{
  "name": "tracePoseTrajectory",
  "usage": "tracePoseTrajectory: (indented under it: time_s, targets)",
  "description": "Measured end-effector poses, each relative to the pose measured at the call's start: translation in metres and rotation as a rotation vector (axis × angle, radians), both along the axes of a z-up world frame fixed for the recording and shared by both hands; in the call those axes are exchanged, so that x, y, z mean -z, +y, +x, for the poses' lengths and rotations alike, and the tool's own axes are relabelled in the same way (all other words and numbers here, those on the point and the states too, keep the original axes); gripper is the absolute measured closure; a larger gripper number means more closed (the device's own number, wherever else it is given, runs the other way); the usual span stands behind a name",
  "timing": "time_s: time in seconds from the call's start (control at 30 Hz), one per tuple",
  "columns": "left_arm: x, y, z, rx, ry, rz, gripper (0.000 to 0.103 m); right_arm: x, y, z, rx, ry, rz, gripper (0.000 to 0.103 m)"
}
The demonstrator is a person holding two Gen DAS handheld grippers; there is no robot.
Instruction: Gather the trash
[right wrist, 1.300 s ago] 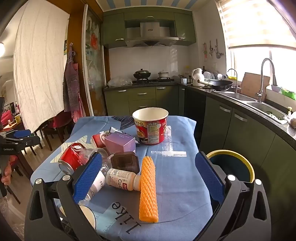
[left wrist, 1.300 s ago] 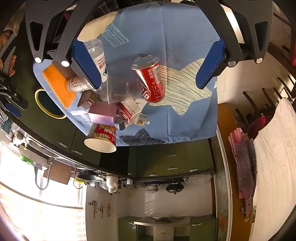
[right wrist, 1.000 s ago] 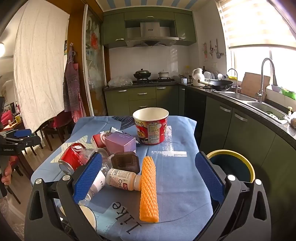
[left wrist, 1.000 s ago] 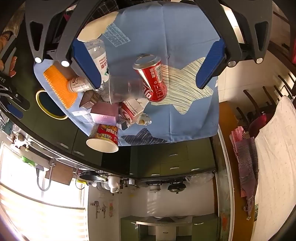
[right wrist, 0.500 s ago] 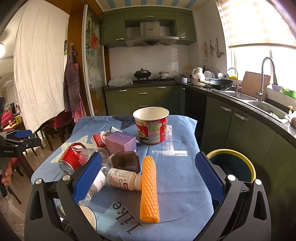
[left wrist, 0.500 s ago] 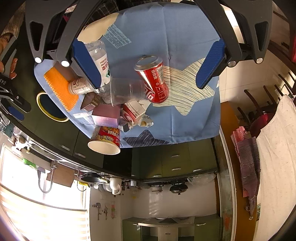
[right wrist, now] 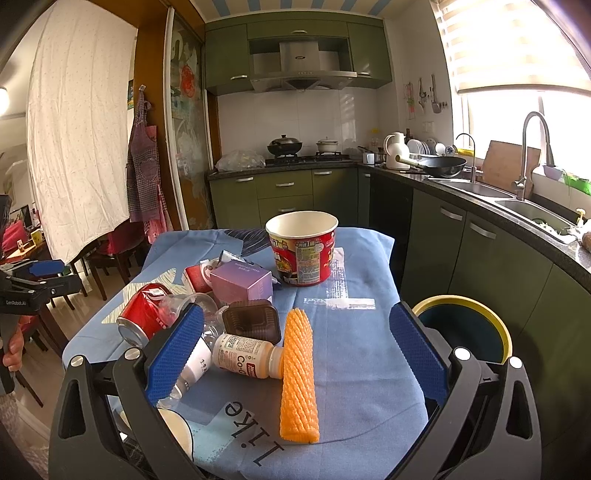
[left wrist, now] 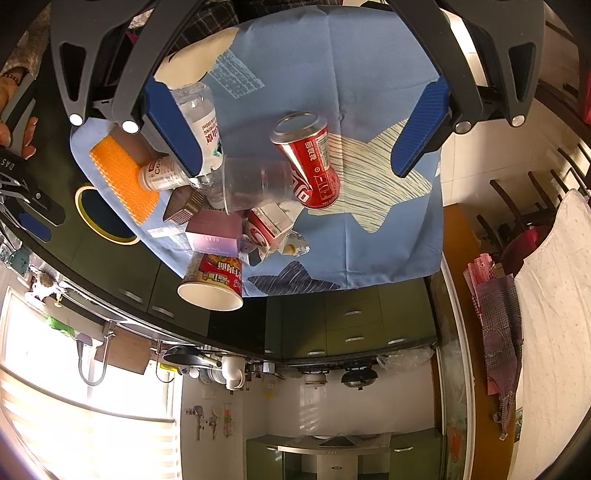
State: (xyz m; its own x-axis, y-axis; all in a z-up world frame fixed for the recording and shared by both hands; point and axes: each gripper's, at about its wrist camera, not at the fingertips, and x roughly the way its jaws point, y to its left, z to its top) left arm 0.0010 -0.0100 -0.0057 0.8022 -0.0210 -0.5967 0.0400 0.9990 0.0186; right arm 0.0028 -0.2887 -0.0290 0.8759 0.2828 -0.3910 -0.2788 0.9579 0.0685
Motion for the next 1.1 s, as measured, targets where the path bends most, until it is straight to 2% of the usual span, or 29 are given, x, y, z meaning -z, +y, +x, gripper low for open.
tracePoseTrajectory:
  time_s: [1.1]
  targets:
    - [0.0013, -0.0024, 0.0013, 0.014, 0.016, 0.001, 0.006, 0.0038, 0.0013, -0.001, 0.0, 0.004, 0.001, 0.004]
